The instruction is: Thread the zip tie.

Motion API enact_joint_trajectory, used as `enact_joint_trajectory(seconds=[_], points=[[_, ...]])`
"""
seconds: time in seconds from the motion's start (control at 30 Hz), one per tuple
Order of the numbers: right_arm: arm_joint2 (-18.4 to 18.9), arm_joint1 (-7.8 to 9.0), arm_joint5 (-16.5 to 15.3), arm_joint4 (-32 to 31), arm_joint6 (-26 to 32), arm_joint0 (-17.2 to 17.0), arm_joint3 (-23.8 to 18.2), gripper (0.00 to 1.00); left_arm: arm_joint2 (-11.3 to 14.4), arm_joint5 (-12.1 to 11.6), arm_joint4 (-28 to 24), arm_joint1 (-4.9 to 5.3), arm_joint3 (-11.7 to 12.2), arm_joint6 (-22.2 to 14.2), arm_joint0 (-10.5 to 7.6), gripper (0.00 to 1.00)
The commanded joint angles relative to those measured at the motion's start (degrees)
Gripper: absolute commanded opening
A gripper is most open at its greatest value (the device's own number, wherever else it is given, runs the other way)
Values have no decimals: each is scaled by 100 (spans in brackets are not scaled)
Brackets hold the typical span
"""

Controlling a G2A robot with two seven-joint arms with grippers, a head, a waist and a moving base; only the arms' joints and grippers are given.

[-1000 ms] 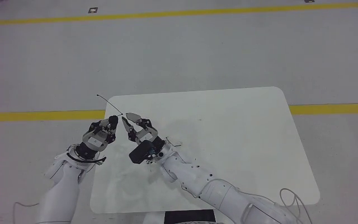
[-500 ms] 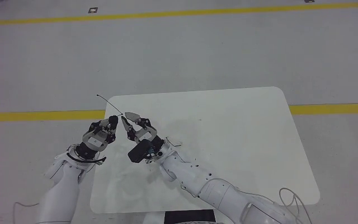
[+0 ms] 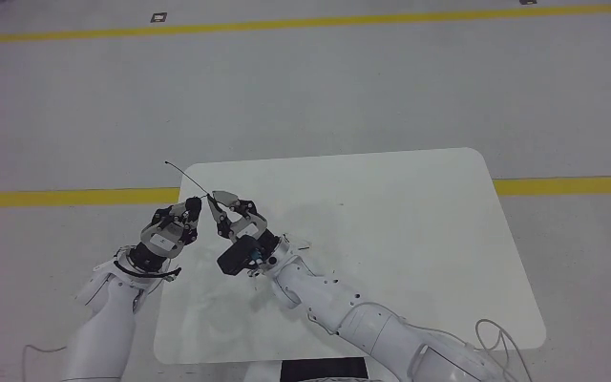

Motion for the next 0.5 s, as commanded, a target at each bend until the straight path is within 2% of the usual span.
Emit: enact_joint_trajectory(seconds=[0.0,0.47], points=[[1,-5,0,0,-1,6,13,11,0,0,0,0,0,0,0,0],[19,-29,0,0,-47,43,89,10,0,0,0,0,0,0,0,0]])
